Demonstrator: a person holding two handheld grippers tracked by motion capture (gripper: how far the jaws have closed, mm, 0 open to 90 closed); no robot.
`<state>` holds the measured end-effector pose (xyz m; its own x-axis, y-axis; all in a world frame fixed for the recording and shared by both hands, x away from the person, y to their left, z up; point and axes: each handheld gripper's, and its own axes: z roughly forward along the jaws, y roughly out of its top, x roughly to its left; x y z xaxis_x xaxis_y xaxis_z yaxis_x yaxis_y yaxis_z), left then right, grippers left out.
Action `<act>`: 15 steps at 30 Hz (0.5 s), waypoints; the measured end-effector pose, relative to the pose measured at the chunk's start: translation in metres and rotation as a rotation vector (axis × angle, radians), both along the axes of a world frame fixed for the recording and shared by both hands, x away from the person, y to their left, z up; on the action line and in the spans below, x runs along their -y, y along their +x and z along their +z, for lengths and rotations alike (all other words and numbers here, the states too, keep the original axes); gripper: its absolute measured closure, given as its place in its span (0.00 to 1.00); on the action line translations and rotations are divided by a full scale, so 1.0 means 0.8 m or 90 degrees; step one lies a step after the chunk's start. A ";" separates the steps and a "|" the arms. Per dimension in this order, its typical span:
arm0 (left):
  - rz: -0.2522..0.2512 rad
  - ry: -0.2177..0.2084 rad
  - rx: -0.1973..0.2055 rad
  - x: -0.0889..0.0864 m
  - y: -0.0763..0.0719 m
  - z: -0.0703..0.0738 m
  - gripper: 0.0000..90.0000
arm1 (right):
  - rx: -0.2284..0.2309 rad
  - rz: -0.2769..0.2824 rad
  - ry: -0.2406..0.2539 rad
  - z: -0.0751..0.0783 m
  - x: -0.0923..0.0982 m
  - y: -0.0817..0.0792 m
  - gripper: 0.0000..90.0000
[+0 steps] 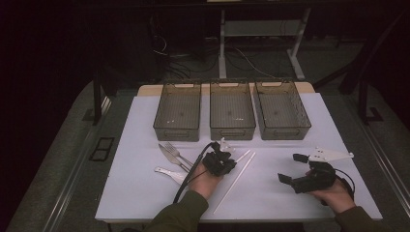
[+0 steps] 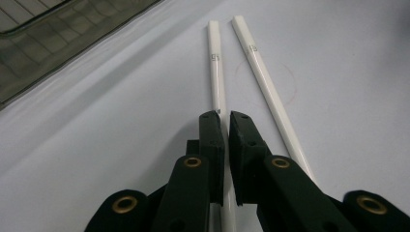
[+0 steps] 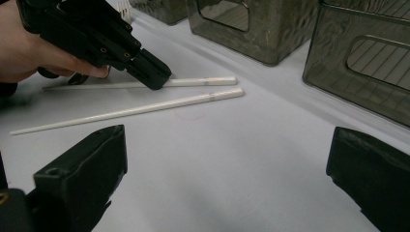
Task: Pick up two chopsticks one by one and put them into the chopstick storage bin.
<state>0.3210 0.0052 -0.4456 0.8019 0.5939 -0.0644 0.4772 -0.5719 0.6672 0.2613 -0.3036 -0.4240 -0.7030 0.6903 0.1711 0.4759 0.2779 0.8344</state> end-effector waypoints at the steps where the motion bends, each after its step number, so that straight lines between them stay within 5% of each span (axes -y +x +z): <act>1: 0.002 -0.006 0.000 0.000 0.000 0.000 0.94 | 0.000 0.000 0.000 0.000 0.000 0.000 0.01; 15: -0.001 -0.056 -0.023 0.004 0.010 0.039 0.94 | 0.002 -0.005 0.002 0.000 0.001 0.000 0.01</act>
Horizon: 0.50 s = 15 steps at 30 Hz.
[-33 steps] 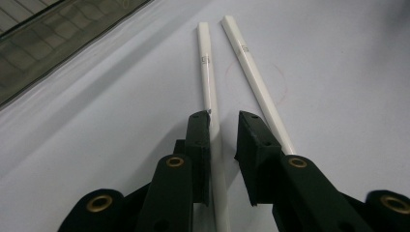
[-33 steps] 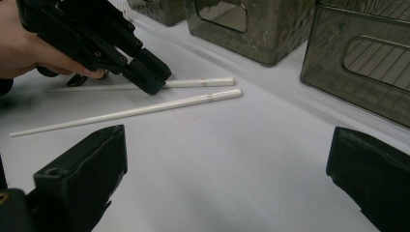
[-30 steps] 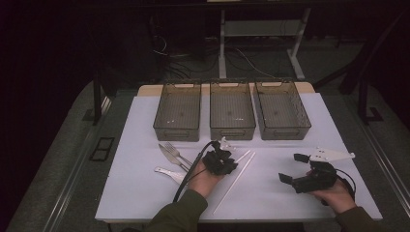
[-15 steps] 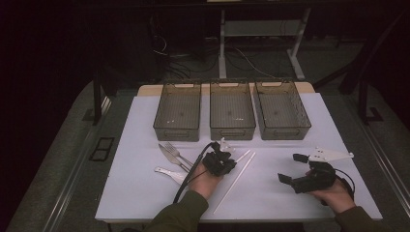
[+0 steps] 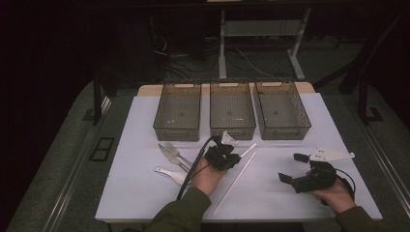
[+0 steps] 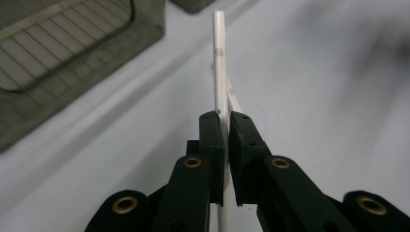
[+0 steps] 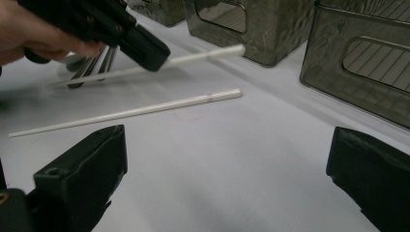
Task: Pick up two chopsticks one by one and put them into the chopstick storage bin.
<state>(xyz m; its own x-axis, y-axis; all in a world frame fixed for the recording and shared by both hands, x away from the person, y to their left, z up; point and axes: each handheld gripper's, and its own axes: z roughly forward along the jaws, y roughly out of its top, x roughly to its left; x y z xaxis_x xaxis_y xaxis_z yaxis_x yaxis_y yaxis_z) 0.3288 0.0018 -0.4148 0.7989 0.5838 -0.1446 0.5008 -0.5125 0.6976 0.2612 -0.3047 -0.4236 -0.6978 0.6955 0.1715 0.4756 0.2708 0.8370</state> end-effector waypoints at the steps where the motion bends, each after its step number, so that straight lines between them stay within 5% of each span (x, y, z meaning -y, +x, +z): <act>1: 0.001 -0.005 -0.002 -0.002 0.002 0.004 0.94 | 0.000 0.000 0.000 0.000 0.000 0.000 0.01; 15: -0.006 -0.023 0.022 -0.014 0.028 0.067 0.94 | -0.003 0.000 0.004 0.000 0.000 0.001 0.01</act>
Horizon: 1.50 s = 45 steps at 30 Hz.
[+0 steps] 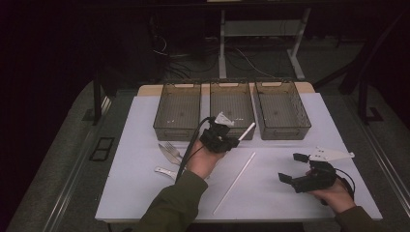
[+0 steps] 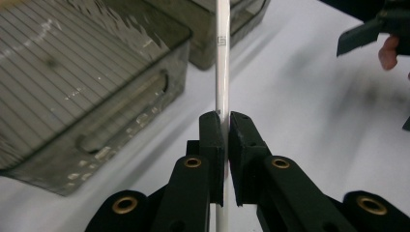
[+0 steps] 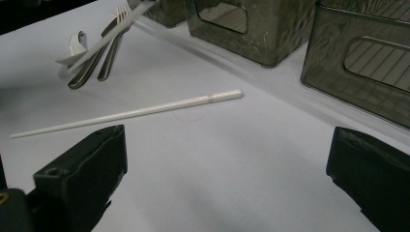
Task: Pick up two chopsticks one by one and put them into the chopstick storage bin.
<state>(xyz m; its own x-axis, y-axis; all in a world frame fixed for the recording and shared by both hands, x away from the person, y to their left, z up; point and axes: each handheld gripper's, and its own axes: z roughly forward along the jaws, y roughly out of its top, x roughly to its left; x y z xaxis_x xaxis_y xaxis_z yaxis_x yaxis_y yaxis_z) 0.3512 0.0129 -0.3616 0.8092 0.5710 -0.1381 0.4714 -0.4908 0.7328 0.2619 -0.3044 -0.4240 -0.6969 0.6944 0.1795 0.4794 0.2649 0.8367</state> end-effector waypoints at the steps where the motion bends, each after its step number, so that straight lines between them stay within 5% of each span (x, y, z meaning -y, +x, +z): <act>1: 0.003 -0.007 0.000 -0.001 0.002 0.004 0.94 | 0.001 0.000 0.001 0.000 0.000 0.000 0.01; 14: 0.034 0.011 0.036 -0.036 0.050 0.062 0.94 | -0.001 0.000 0.006 0.000 0.001 0.001 0.01; 26: 0.061 0.056 0.079 -0.083 0.121 0.110 0.94 | -0.004 0.001 0.007 0.000 0.002 0.002 0.01; 35: 0.079 0.060 0.103 -0.115 0.170 0.102 0.94 | -0.006 0.000 0.012 0.000 0.004 0.001 0.01; 45: 0.131 0.065 0.092 -0.157 0.188 0.064 0.94 | -0.007 0.002 0.013 -0.001 0.004 0.001 0.01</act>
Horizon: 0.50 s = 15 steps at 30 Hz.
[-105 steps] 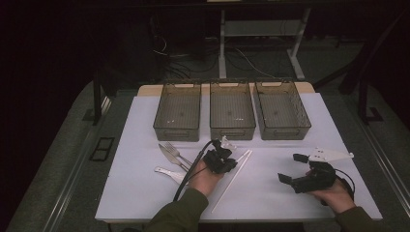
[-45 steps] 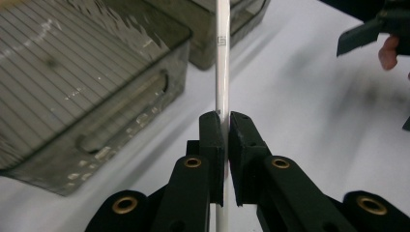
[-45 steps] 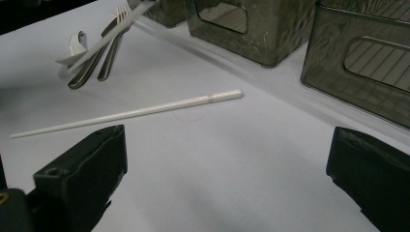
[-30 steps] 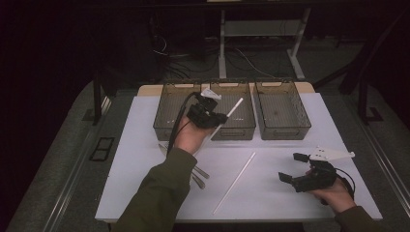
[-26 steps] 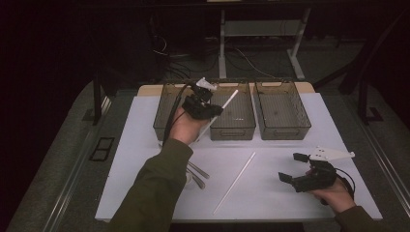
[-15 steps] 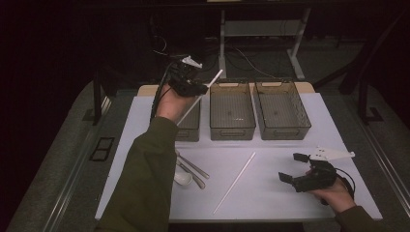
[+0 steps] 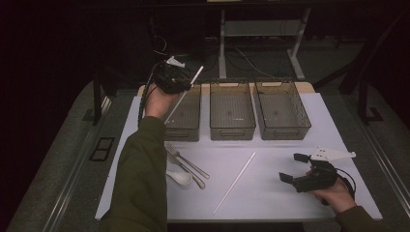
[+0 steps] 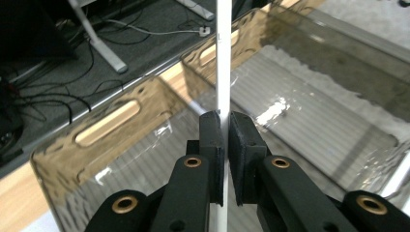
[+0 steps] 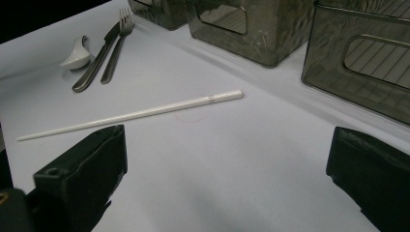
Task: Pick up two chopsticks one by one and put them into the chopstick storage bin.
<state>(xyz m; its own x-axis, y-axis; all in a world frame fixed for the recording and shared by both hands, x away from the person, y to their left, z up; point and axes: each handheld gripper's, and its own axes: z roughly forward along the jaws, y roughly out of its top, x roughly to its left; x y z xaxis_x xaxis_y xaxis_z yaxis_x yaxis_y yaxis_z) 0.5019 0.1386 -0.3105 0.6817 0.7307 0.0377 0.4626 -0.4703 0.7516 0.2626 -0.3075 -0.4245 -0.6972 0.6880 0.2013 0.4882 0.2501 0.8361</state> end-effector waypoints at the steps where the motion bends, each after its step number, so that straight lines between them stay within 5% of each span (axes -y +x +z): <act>1: 0.000 0.004 -0.006 -0.004 0.001 -0.005 0.93 | 0.000 0.000 0.000 0.000 0.000 0.000 0.01; 10: 0.025 0.012 -0.053 -0.023 0.002 -0.051 0.93 | 0.000 -0.001 -0.002 0.000 0.000 0.000 0.01; 15: 0.040 -0.014 -0.052 -0.029 0.002 -0.061 0.93 | -0.001 -0.002 -0.002 -0.001 -0.001 0.001 0.01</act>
<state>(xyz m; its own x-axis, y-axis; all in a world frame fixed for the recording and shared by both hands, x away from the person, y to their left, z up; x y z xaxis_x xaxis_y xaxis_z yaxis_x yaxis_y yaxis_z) 0.5032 0.1614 -0.3593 0.6351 0.7717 -0.0327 0.5505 -0.4226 0.7200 0.2631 -0.3071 -0.4251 -0.6947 0.6910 0.1997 0.4899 0.2513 0.8348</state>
